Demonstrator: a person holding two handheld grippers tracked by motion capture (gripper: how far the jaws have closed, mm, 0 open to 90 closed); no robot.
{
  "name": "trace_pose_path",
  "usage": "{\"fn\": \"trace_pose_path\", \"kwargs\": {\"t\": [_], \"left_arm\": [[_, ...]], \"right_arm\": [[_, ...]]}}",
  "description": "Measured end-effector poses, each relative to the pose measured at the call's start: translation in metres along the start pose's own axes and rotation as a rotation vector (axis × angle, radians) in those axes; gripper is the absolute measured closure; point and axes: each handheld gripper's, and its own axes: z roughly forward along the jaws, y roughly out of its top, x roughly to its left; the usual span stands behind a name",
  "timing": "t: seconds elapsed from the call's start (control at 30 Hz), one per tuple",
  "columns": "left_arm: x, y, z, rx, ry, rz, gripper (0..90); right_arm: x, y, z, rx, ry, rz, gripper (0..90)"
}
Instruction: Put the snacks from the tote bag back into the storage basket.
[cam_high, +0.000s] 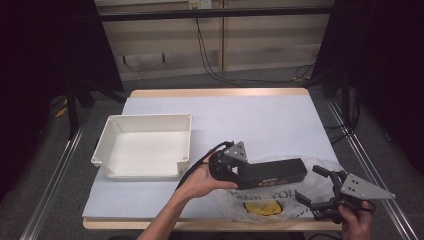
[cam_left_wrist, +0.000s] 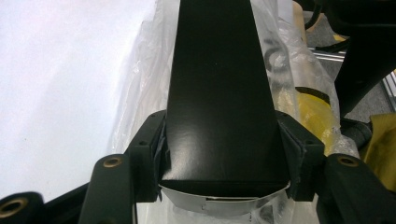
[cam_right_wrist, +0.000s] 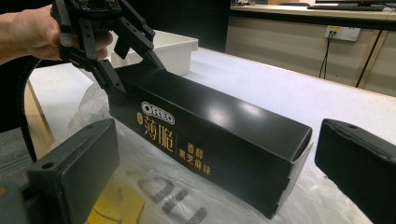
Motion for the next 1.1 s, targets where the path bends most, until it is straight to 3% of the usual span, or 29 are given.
{"fn": "trace_pose_path", "kwargs": {"t": [0.47, 0.57, 1.1], "left_arm": [[-0.001, 0.001, -0.017, -0.028, 0.016, 0.01, 43.1], [0.0, 0.0, -0.02, -0.035, 0.015, -0.008, 43.1], [0.0, 0.0, -0.039, -0.057, 0.02, 0.007, 43.1]], "right_arm": [[0.001, 0.0, -0.002, -0.024, 0.003, -0.008, 0.0], [0.0, 0.0, -0.003, -0.027, 0.003, -0.011, 0.0], [-0.001, -0.002, -0.007, -0.019, -0.002, -0.007, 0.0]]}}
